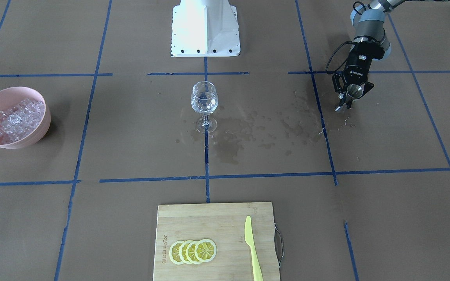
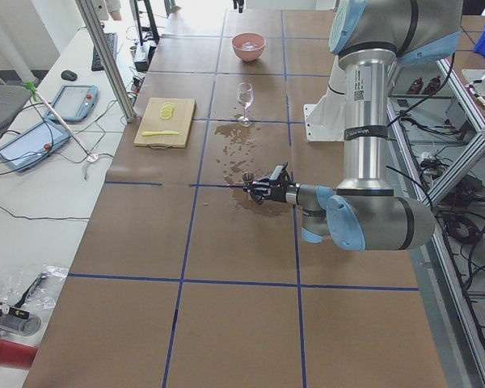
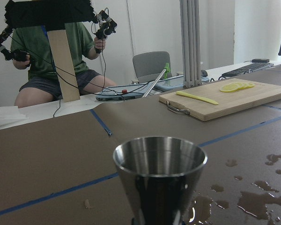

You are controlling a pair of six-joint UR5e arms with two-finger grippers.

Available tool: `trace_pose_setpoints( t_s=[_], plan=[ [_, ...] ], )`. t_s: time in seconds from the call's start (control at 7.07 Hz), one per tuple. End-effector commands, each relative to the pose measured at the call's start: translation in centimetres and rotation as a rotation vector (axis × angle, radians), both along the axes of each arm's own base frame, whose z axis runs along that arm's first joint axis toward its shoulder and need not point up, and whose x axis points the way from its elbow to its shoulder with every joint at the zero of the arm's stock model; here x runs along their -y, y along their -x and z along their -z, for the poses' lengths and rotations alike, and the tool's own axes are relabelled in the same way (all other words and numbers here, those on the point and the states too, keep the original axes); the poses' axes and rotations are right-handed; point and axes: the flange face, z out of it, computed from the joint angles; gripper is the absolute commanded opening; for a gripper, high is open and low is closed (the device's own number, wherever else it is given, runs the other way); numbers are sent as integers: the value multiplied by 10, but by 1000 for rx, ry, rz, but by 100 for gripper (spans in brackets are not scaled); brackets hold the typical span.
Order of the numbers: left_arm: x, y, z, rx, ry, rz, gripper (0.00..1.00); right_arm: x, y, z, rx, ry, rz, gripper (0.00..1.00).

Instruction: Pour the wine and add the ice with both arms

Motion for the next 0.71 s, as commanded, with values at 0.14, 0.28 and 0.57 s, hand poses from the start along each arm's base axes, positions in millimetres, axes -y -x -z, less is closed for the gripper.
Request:
trace_pose_setpoints(
  t_s=[0.14,0.28,0.57],
  plan=[
    [-4,-5,-11,-36,45,-16,0,0,0,-1,0,7,-3,100],
    [-4,-6,-11,-34,48,-19,0,0,0,0,0,6,-4,100],
    [-6,-7,-11,-36,48,-25,0,0,0,-1,0,7,-4,100]
  ],
)
